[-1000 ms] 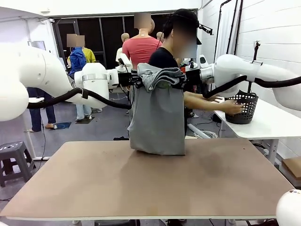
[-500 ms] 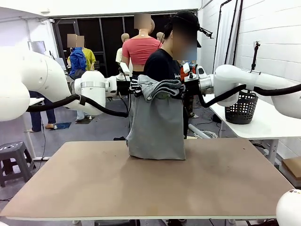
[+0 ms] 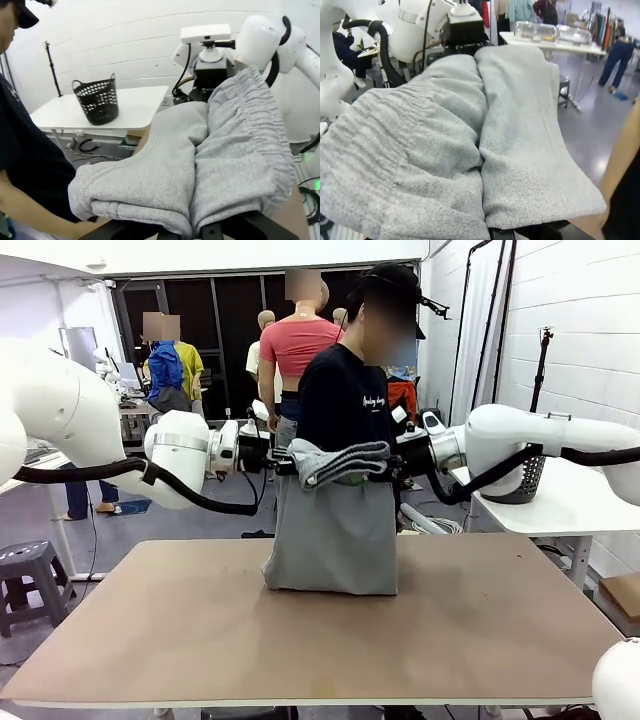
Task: Fold the training pants.
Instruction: Fold the Training pants in half.
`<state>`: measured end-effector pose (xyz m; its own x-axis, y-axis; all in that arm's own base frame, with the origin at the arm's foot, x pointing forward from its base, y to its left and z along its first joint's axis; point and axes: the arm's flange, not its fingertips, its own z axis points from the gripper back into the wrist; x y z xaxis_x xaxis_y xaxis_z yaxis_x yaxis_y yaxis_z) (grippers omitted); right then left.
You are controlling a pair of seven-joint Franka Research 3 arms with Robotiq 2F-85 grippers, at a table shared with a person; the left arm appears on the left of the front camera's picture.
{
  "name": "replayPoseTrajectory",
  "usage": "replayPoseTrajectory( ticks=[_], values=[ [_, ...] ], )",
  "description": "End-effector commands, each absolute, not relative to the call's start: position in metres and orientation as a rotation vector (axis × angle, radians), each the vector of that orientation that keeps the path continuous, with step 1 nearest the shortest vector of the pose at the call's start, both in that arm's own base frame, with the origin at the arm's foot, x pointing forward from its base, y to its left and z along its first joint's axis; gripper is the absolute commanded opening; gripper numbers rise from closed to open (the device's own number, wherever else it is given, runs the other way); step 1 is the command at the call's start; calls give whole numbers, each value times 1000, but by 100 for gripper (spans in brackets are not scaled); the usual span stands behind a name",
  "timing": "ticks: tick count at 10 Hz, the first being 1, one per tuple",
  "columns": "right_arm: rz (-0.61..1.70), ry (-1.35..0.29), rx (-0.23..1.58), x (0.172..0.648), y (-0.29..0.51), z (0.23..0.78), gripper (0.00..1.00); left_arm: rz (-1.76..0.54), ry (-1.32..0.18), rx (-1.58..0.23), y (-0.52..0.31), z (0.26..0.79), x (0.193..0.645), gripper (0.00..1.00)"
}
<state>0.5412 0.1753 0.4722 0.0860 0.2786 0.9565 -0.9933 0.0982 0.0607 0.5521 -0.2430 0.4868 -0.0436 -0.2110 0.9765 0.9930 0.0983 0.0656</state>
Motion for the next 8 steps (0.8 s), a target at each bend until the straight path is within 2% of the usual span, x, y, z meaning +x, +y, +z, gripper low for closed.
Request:
replayPoseTrajectory(
  ticks=[1,3,5,7,8],
  values=[
    [1119,-951,989,513,167,454,0,-1199,-1137,-1052,-225,475,527,0],
    [1041,-884,1046,487,164,421,0,-1111,-1073,-1192,-216,446,499,0],
    [984,-819,1092,465,164,398,0,-1049,-990,-1237,-208,428,470,0],
    [898,-665,1131,450,161,379,0,-896,-768,-1318,-205,398,456,0],
    [866,-621,1140,451,159,373,0,-857,-704,-1331,-203,387,459,0]
  ],
)
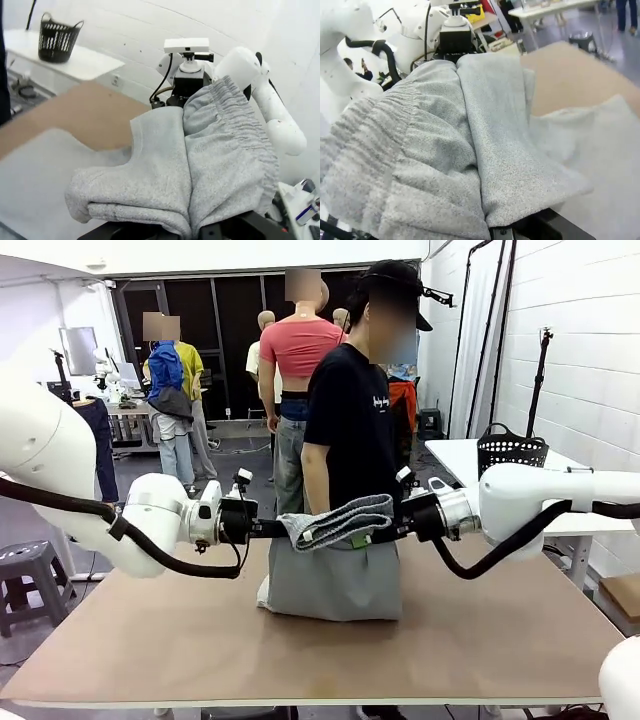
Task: Fold the training pants.
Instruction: Fold the Training pants in half.
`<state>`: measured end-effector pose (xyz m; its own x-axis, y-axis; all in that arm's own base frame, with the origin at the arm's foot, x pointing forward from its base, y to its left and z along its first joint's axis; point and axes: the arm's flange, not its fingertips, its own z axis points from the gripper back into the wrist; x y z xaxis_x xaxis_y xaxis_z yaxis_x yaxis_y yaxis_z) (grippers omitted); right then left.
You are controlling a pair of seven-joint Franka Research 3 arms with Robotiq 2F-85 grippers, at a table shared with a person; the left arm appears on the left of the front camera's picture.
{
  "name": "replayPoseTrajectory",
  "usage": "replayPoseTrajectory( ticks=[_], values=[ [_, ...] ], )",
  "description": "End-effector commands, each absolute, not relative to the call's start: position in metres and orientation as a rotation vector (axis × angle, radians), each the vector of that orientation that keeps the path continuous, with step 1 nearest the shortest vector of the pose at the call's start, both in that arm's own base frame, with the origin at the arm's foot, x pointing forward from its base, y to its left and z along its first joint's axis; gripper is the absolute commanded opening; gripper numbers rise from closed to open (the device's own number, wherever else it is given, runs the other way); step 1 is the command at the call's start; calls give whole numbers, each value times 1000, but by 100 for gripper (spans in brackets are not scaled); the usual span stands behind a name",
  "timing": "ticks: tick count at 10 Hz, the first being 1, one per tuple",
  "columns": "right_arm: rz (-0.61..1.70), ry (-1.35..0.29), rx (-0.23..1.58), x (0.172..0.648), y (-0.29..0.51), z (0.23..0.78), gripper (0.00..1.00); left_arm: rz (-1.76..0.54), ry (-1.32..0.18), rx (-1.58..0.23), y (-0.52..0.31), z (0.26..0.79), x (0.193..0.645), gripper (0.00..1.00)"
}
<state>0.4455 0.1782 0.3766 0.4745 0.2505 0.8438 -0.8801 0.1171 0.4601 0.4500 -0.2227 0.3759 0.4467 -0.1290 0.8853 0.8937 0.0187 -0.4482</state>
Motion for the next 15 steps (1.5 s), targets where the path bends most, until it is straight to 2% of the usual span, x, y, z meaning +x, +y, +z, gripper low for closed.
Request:
replayPoseTrajectory(
  ticks=[1,5,7,8,9,10,15],
  values=[
    [846,-601,1138,450,156,369,0,-835,-679,-1339,-205,381,460,0],
    [764,-555,1121,467,147,349,0,-730,-607,-1274,-198,359,482,0],
    [743,-557,1115,472,143,345,0,-687,-616,-1242,-192,352,486,0],
    [883,-562,1113,467,149,350,0,-735,-649,-1230,-193,358,483,0],
    [783,-569,1184,458,167,351,0,-948,-752,-1169,-199,375,468,0],
    [783,-569,1184,458,167,351,0,-743,-604,-1290,-225,347,475,0],
    [805,-564,1200,459,171,350,0,-777,-600,-1286,-230,344,470,0]
  ],
)
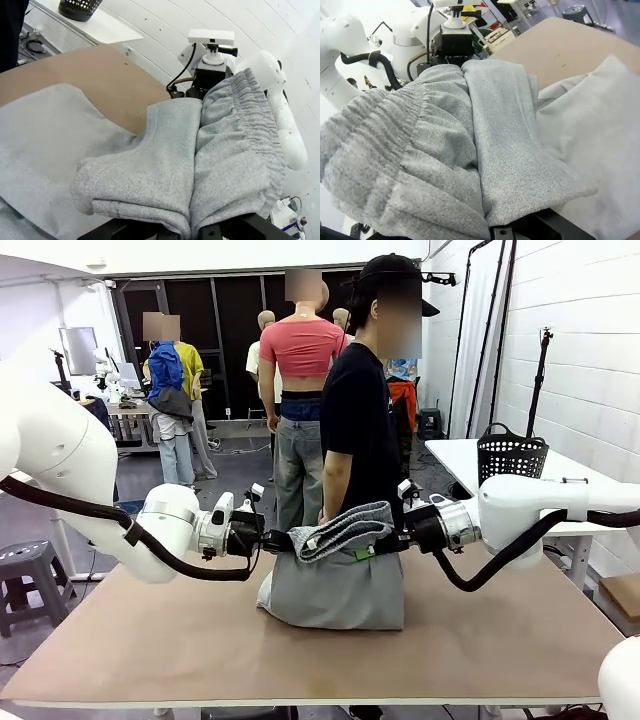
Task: Fold the training pants.
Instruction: Fold the Training pants in half.
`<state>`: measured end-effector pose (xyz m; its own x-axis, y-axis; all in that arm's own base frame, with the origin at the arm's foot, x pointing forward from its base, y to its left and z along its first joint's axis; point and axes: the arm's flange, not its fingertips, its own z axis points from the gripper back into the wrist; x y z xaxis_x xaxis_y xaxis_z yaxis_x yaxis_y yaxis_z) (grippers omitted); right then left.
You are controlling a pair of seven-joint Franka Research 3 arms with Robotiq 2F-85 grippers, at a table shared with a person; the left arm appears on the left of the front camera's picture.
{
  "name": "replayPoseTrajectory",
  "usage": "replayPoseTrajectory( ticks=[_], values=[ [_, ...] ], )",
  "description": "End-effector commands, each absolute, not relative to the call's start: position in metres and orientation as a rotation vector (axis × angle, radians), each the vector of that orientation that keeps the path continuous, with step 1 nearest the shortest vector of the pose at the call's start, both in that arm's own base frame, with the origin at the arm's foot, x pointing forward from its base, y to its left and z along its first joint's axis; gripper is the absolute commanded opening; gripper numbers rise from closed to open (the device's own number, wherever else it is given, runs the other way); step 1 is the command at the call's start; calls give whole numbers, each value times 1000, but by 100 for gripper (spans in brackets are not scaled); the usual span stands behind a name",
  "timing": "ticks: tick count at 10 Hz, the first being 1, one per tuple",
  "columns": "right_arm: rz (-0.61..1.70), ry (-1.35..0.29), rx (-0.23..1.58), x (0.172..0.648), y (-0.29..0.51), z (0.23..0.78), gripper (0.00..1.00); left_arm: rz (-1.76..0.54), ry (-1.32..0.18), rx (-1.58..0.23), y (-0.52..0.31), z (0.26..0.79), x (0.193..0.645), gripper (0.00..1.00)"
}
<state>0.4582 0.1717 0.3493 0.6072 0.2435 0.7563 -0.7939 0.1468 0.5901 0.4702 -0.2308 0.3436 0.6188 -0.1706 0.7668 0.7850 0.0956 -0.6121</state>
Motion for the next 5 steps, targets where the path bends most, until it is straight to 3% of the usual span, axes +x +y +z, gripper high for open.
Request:
replayPoseTrajectory(
  ticks=[1,2,5],
  values=[
    [677,-504,1241,462,175,349,0,-633,-568,-1252,-235,350,477,0],
    [570,-447,1213,470,180,344,0,-454,-485,-1180,-234,358,487,0],
    [364,-375,1191,487,180,345,0,-303,-349,-1141,-235,364,507,0]
  ],
)
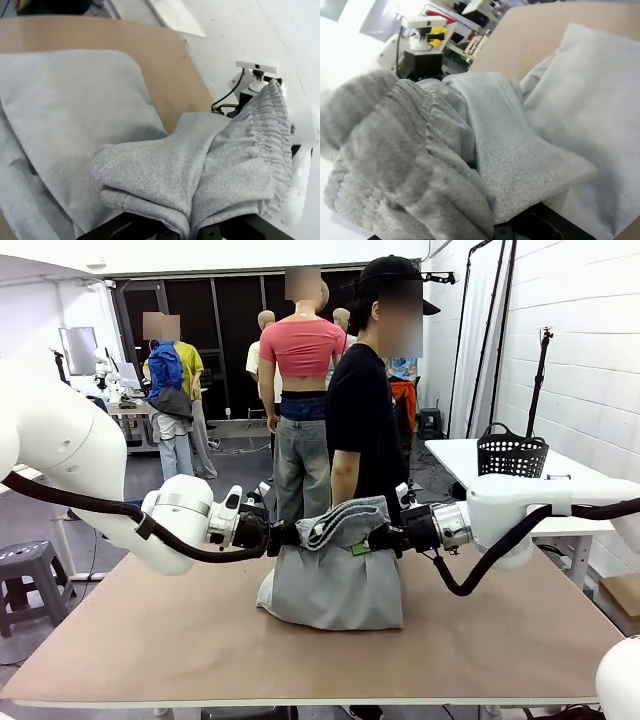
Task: Fold the training pants.
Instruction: Fold the Training pants in half.
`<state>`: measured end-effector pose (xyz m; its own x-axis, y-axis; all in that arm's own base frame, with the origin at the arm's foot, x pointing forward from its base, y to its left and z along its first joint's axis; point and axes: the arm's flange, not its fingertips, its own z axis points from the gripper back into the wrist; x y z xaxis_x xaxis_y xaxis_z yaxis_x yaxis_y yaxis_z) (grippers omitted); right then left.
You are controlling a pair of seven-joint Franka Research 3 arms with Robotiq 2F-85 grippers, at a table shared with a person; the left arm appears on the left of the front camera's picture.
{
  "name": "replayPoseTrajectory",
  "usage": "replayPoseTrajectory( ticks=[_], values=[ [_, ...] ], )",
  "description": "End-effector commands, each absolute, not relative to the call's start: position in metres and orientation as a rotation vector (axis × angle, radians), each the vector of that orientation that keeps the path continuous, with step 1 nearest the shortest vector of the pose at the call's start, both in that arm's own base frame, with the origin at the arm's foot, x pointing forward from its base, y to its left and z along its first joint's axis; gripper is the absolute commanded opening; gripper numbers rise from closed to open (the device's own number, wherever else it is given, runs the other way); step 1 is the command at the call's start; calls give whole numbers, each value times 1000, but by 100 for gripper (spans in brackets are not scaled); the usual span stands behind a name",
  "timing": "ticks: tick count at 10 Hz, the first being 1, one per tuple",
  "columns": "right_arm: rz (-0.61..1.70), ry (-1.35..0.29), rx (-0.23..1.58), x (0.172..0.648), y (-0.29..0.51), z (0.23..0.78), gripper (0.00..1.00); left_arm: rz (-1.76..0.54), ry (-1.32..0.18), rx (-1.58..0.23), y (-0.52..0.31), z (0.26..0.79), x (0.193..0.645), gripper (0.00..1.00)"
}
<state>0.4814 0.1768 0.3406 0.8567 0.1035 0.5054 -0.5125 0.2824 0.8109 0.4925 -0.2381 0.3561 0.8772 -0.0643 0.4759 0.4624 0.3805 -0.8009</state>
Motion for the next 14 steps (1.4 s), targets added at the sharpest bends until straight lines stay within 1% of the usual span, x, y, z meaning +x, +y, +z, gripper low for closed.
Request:
replayPoseTrajectory(
  ticks=[1,3,6,7,8,10,13,14],
  values=[
    [331,-383,1168,493,180,345,0,-261,-338,-1135,-232,363,515,0],
    [286,-367,1126,507,180,342,0,-220,-283,-1157,-227,358,531,0],
    [240,-321,1074,522,175,339,0,-96,-95,-1132,-216,340,551,0],
    [228,-313,1062,526,174,334,0,-80,-74,-1135,-214,336,552,0],
    [229,-315,1043,532,173,329,0,-64,-68,-1135,-211,332,554,0],
    [212,-312,1030,538,173,319,0,-31,-109,-1115,-208,324,558,0],
    [150,-285,1014,548,168,301,0,6,-110,-1080,-204,310,560,0],
    [122,-305,967,555,166,293,0,9,-131,-1025,-202,306,564,0]
  ],
)
